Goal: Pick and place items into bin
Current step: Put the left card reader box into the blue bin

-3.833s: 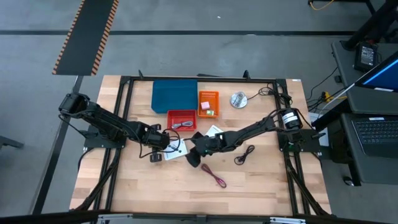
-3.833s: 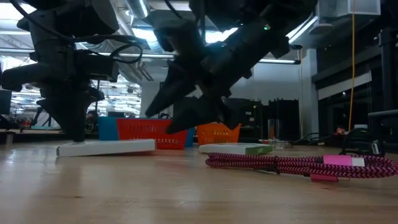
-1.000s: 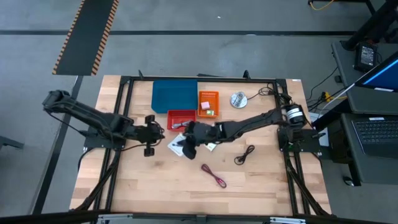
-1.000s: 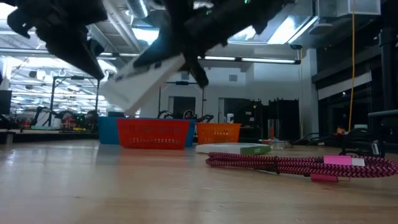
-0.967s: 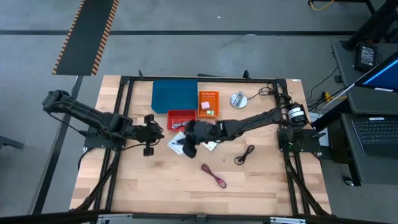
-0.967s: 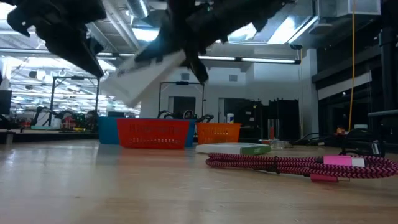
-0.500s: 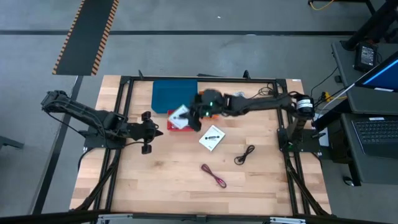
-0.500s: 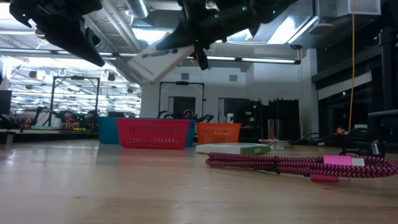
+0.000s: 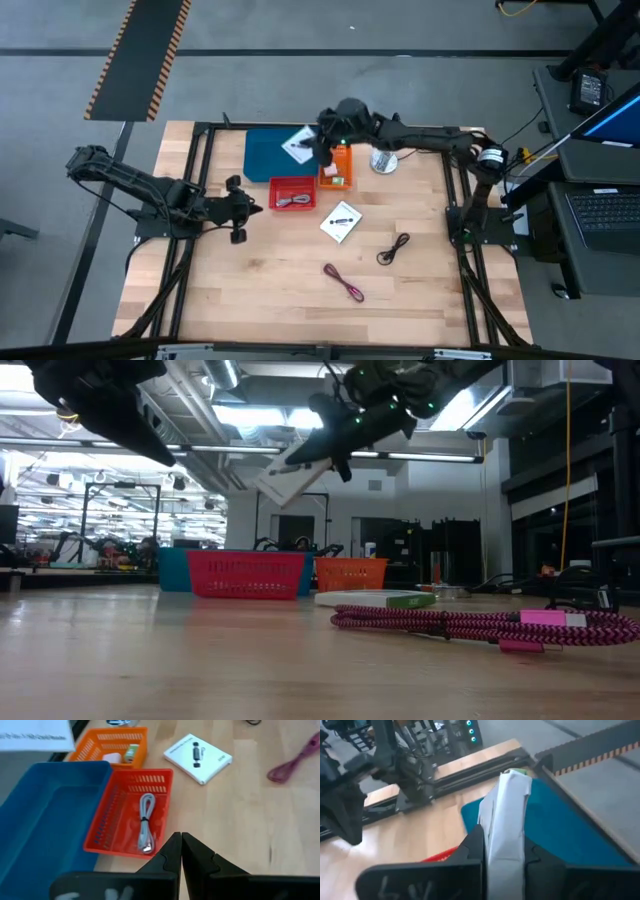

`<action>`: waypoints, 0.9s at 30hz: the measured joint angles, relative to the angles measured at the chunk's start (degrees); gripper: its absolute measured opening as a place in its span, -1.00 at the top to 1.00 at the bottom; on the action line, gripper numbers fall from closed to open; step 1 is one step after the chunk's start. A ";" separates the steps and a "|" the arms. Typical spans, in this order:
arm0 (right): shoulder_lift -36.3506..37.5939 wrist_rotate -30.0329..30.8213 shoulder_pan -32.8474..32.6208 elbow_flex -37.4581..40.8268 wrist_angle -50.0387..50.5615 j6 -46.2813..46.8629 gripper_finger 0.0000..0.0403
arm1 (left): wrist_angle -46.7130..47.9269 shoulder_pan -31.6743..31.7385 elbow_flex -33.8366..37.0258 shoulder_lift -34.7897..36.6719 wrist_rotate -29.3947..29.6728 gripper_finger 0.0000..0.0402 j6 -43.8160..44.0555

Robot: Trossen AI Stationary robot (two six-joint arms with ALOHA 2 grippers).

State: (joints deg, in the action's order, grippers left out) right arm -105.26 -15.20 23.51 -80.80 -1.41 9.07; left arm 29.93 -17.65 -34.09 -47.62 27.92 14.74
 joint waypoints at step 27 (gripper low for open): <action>-20.55 -12.08 8.39 -21.96 19.12 -11.37 0.86 | -3.19 0.00 -0.02 -0.07 0.98 0.97 1.18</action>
State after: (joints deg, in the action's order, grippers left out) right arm -125.81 -27.28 31.91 -102.76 17.71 -2.30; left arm 26.74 -17.65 -34.11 -47.68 28.90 15.92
